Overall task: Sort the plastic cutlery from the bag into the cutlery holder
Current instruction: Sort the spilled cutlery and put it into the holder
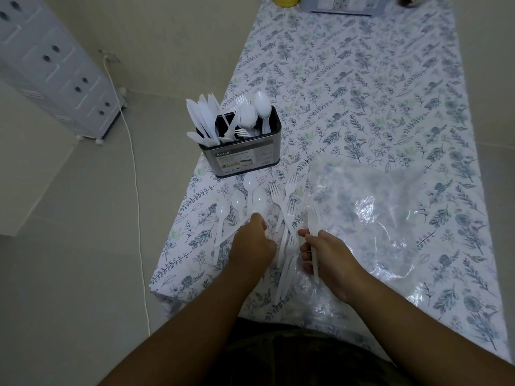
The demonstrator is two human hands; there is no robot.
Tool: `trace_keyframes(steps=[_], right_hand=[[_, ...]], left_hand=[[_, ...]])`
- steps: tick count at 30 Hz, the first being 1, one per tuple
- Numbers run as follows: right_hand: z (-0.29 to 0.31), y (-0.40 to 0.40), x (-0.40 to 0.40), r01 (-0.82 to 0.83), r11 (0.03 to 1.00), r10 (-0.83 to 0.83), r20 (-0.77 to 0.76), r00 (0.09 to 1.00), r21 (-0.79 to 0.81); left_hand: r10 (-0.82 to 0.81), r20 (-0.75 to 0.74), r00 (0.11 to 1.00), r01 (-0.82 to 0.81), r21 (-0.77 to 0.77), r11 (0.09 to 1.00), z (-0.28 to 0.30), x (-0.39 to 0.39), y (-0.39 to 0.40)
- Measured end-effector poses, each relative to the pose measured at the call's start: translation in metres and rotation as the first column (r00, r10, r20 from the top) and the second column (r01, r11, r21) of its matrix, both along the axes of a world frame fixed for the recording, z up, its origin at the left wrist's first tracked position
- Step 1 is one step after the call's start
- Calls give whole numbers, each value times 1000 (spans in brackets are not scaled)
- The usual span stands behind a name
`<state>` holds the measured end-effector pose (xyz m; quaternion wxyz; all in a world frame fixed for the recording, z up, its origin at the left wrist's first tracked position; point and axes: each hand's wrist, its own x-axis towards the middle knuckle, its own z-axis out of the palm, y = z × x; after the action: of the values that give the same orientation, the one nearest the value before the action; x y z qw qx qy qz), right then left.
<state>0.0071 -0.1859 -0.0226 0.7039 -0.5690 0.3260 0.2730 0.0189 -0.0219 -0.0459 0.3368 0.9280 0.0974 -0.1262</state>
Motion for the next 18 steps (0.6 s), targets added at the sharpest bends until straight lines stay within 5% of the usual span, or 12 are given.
trace_keyframes(steps=[8, 12, 18], right_hand=[[-2, -1, -3, -109, 994, 109, 65, 992, -1], [-6, -4, -5, -83, 993, 88, 55, 995, -86], [-10, -16, -9, 5, 994, -10, -48, 999, -106]], left_hand=[[-42, -133, 990, -40, -556, 830, 22, -24, -14], [-54, 50, 997, 66, -290, 955, 15, -33, -20], [-133, -49, 990, 130, -52, 990, 2, -39, -20]])
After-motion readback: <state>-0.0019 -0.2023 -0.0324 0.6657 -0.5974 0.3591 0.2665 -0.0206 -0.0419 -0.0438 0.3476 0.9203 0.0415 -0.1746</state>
